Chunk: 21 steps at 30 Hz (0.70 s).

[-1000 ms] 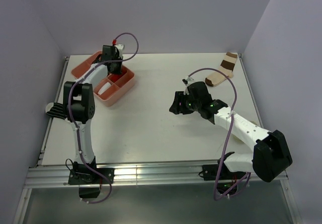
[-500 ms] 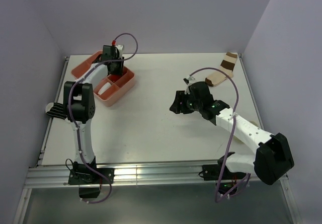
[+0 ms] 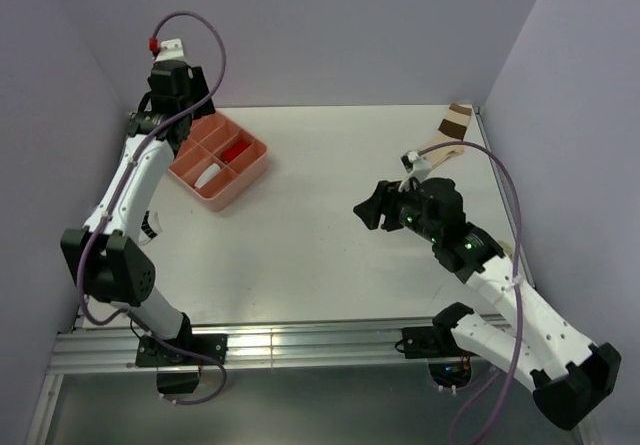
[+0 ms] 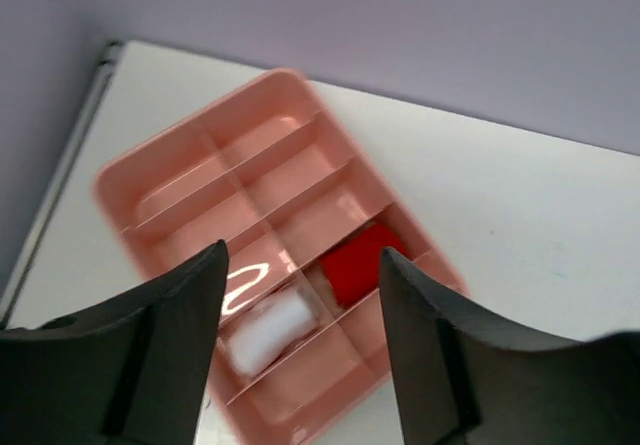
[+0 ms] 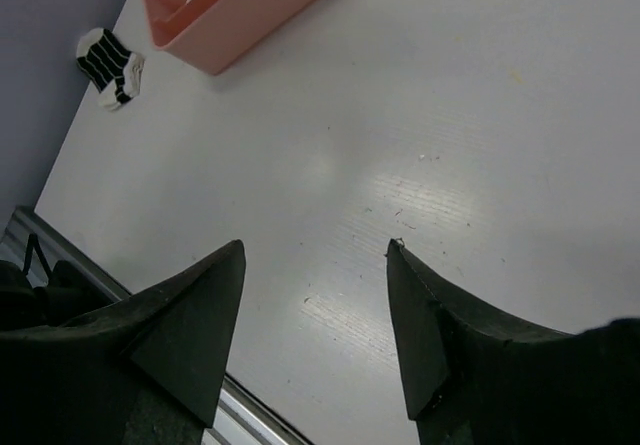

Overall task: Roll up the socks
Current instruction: Place the sock in the storage box, then move the sock to the center of the board.

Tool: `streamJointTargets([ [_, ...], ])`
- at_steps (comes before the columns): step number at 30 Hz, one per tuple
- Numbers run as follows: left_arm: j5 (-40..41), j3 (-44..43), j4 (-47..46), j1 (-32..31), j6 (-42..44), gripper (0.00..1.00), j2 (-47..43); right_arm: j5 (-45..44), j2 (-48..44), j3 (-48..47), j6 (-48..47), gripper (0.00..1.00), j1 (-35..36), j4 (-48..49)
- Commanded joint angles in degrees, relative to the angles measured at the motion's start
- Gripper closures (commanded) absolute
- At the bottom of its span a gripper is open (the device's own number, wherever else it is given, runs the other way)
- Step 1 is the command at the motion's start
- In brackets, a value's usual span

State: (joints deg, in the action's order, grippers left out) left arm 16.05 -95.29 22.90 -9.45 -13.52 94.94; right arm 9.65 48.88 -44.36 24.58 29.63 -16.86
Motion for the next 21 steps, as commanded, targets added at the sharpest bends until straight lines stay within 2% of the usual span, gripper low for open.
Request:
streamJointTargets([
  [1, 14.0, 6.9, 8.2, 1.6, -9.5, 0.31, -5.1, -3.2, -7.6, 2.2, 0.2, 0.29, -0.4, -2.0],
  [3, 17.6, 9.8, 10.8, 2.8, -12.3, 0.26, -6.9, -2.8, -10.3, 3.5, 0.6, 0.26, -0.4, -2.2],
  [4, 19.2, 11.4, 12.9, 4.3, -15.7, 0.15, -7.6, -2.5, -12.6, 5.0, 0.7, 0.24, -0.4, -2.3],
  [7, 19.3, 17.8, 15.1, 8.4, -19.6, 0.12, -9.9, -1.0, -16.9, 8.5, 1.8, 0.21, -0.4, -2.1],
  [12, 15.2, 24.4, 16.1, 16.4, -24.5, 0.12, -8.2, 1.0, -21.4, 12.8, 2.5, 0.19, -0.4, -2.3],
  [16, 13.5, 27.3, 11.7, 21.5, -24.7, 0.19, -6.5, 2.4, -22.3, 13.2, 1.5, 0.20, -0.4, -4.2],
  [21, 10.1, 28.0, 8.5, 23.9, -22.6, 0.29, -0.4, 2.3, -21.6, 12.4, -0.1, 0.20, -0.4, -6.4],
])
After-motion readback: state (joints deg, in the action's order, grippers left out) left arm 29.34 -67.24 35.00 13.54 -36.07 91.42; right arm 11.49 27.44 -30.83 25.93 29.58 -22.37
